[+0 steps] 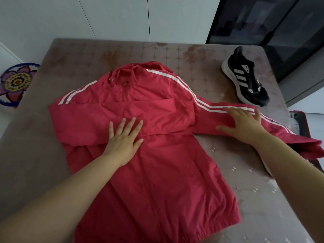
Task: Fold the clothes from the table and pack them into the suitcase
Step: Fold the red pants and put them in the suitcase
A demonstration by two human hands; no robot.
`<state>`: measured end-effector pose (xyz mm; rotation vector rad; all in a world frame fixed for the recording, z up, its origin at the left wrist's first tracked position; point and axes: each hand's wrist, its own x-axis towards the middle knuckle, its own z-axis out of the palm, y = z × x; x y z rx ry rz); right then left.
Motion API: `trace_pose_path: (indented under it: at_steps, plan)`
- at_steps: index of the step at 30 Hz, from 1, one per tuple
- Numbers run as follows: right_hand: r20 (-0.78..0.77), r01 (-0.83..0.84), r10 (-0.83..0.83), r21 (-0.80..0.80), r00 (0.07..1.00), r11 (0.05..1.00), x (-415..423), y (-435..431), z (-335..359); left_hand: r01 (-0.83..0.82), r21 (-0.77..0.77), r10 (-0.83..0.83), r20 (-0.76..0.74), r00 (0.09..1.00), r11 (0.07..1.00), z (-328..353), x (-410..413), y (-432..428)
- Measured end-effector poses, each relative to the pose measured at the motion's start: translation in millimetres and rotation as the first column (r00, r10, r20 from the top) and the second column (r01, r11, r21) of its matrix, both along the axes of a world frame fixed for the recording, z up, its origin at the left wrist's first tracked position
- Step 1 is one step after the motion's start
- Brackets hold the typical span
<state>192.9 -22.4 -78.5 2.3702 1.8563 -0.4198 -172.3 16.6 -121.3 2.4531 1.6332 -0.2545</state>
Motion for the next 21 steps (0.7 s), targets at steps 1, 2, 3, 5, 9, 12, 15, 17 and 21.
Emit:
trace_pose_path:
  at_steps: [1,2,3,5,9,12,15,17,21]
  plan:
    - [0.061,-0.074,0.078,-0.061,0.995,0.995,8.6,-6.6,1.9,0.011,-0.005,-0.011,0.016,1.000,1.000,0.6,10.5,-4.1]
    - [0.119,-0.133,0.145,-0.106,0.982,0.985,16.1,-13.2,2.3,0.016,-0.013,-0.015,0.024,1.000,1.000,0.3,20.6,-7.8]
    - [0.166,-0.163,0.182,-0.123,0.969,0.979,23.5,-19.1,2.8,0.010,-0.024,-0.010,0.018,1.000,1.000,-1.4,29.9,-11.2]
    - [0.211,-0.150,0.168,-0.095,0.963,0.984,39.9,-27.9,12.1,-0.023,-0.047,0.022,-0.025,0.999,0.999,-5.1,45.1,-16.8]
    - [0.225,-0.051,0.071,-0.094,0.972,0.994,82.7,-53.8,46.6,-0.108,-0.075,0.102,-0.072,0.992,0.991,-5.6,68.8,-26.0]
    - [0.056,0.036,-0.029,-0.117,0.998,0.992,105.9,-84.0,59.4,-0.070,-0.043,0.068,-0.052,0.996,0.997,1.8,90.3,-30.7]
    - [-0.070,0.101,-0.106,-0.072,0.992,0.992,110.0,-102.4,52.4,0.050,-0.011,-0.050,0.008,0.999,0.999,15.7,125.5,-30.6]
    - [-0.062,0.103,-0.105,-0.042,0.993,0.994,113.4,-108.7,45.1,0.116,0.009,-0.116,0.076,0.990,0.993,28.3,156.2,-32.4]
    - [-0.141,0.138,-0.130,0.047,0.981,0.989,130.1,-124.1,40.7,0.298,0.051,-0.302,0.241,0.922,0.953,53.9,222.6,-47.4]
